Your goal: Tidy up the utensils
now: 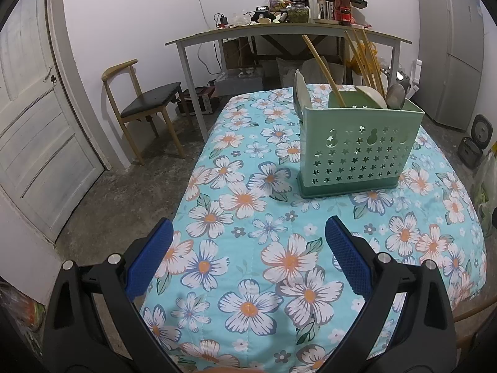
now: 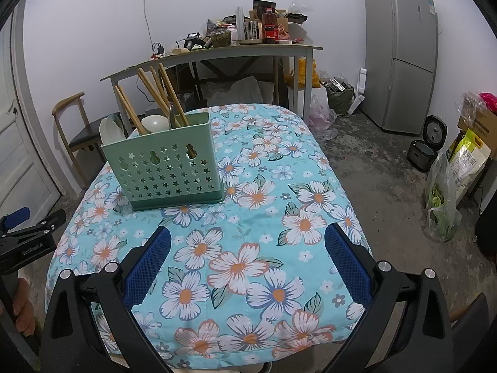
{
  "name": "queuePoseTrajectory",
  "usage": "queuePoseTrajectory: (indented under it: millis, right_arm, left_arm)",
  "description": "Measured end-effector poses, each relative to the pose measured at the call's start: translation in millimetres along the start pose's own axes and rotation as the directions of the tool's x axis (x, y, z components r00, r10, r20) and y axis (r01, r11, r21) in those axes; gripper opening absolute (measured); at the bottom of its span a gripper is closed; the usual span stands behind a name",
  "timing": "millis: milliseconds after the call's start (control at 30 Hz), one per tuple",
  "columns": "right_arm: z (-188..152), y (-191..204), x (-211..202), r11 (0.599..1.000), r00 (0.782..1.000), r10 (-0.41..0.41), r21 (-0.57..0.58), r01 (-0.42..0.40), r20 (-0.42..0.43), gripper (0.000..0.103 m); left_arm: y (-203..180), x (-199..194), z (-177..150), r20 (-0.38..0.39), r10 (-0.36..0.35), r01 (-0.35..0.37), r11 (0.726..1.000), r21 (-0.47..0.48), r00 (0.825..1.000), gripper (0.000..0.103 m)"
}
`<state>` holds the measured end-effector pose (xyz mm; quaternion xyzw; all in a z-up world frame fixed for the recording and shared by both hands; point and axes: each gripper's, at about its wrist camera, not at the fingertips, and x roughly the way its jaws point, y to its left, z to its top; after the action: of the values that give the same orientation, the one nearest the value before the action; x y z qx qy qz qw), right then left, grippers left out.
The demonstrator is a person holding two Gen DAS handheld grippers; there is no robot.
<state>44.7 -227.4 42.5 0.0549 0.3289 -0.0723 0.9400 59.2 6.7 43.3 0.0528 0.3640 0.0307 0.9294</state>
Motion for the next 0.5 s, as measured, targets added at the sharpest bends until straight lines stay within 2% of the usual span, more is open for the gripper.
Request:
queuePoseTrajectory:
  millis: [500]
  right_arm:
    - [0.3, 0.5, -0.6, 1.0, 1.0, 0.0, -0.001, 0.0, 0.002, 0.096]
  left_arm:
    - [-0.6, 0.1, 0.0, -0.001, -0.002, 0.002, 1.0, 0.001, 1.0, 0.095]
